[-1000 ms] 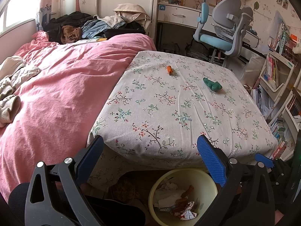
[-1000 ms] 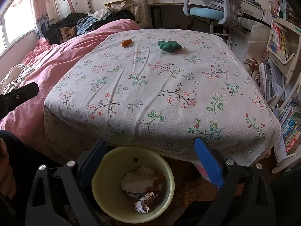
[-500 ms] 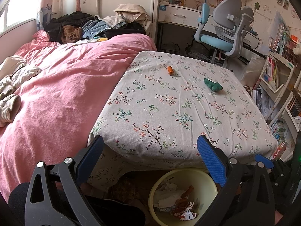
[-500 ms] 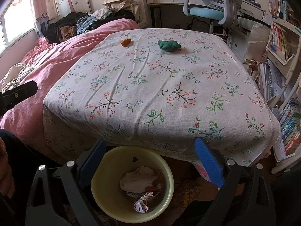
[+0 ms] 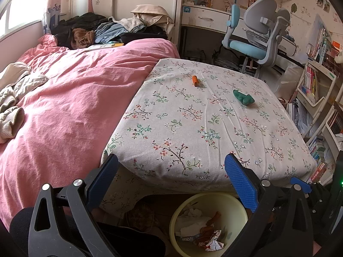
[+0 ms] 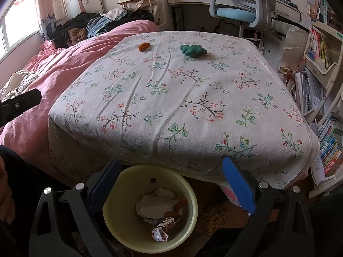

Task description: Collect trash

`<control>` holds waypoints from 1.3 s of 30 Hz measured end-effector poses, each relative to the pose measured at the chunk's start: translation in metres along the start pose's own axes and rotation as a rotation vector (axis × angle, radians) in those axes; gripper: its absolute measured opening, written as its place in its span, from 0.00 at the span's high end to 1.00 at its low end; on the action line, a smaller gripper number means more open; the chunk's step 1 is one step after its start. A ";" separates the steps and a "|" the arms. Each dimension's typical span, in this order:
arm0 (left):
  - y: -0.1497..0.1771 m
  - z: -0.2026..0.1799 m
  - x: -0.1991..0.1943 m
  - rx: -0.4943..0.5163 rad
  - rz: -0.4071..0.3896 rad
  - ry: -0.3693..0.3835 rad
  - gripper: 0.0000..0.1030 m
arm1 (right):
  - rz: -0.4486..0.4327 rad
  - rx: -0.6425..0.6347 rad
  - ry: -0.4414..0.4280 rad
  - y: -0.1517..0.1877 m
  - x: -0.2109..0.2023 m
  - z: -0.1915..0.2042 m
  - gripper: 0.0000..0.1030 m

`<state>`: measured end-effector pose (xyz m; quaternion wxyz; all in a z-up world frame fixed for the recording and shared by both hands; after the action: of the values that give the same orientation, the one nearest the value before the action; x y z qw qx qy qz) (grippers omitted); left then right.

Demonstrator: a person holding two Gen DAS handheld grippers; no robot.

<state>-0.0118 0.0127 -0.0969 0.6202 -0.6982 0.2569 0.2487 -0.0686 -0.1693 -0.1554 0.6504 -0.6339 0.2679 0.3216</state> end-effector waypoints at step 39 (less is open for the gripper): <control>-0.001 0.006 0.001 -0.006 -0.001 -0.004 0.07 | 0.005 -0.008 0.000 0.001 0.002 0.002 0.10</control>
<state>-0.0110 0.0184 -0.0973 0.6189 -0.6996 0.2547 0.2502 -0.0681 -0.1667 -0.1578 0.6471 -0.6357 0.2684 0.3242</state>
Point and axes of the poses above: each gripper's, at about its wrist camera, not at the fingertips, and x roughly the way its jaws point, z to its left, y to its underside, the point moved 7 cm from there along x, roughly the way its jaws point, and after that the axes turned 3 degrees about y, right-handed, at the moved point
